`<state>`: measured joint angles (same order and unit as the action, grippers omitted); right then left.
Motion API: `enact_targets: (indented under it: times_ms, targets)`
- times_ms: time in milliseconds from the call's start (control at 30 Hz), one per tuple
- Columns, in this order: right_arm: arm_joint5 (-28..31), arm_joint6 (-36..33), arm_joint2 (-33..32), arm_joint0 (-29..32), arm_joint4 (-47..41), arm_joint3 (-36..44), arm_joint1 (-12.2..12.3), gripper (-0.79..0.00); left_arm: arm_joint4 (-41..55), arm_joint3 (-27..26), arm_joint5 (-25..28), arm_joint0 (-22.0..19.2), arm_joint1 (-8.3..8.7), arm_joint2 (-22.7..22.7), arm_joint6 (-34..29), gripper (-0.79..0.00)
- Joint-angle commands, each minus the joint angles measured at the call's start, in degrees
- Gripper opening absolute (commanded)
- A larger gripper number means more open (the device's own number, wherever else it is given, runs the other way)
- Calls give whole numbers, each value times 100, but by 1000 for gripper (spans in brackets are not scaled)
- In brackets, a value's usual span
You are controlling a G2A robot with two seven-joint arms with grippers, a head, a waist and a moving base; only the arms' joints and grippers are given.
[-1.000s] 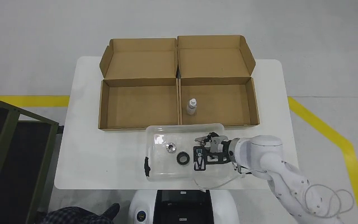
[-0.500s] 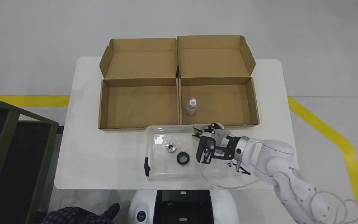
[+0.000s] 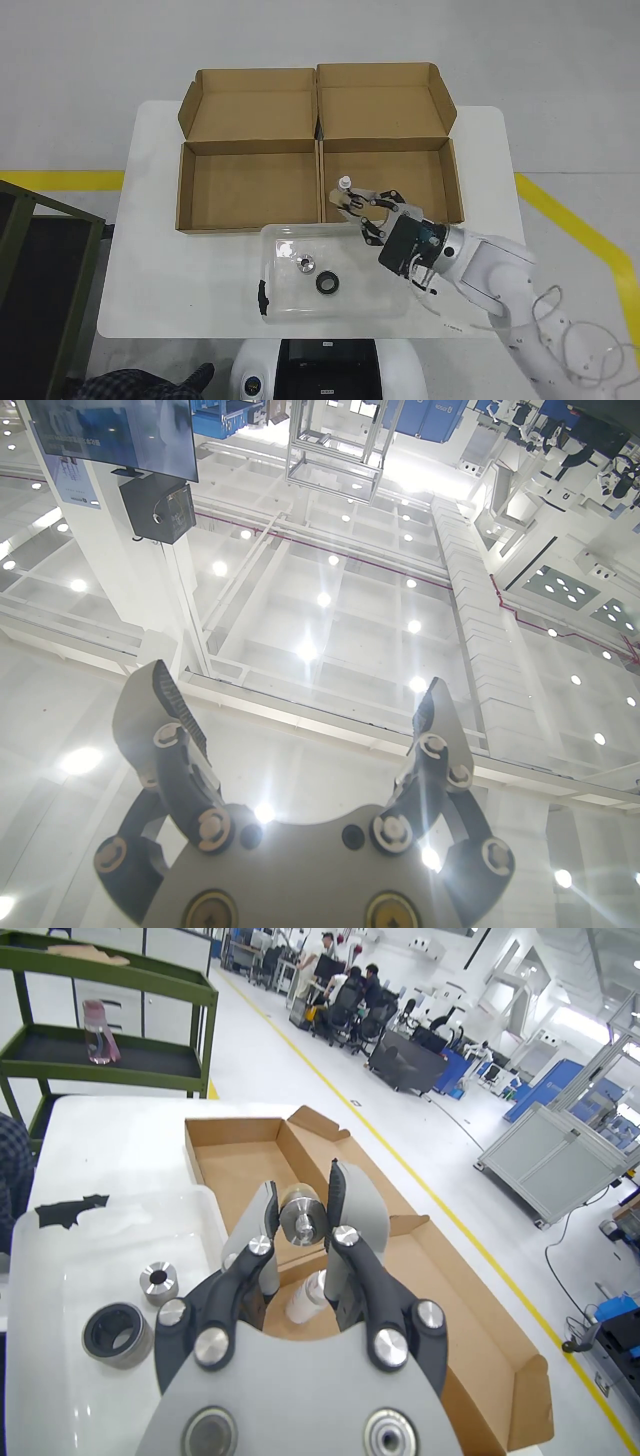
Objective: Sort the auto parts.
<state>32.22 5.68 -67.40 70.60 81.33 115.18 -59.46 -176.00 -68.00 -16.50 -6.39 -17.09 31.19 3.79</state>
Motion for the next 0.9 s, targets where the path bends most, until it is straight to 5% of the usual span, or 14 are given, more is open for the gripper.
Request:
enact_targets:
  times_ms: [0,867]
  targets:
    - [-100,193,41,-120,-148,-61,-31,-785,0,0,0,0,0,0,0,0]
    - [-626,1757,9,-814,-686,-322,-259,-785,0,0,0,0,0,0,0,0]
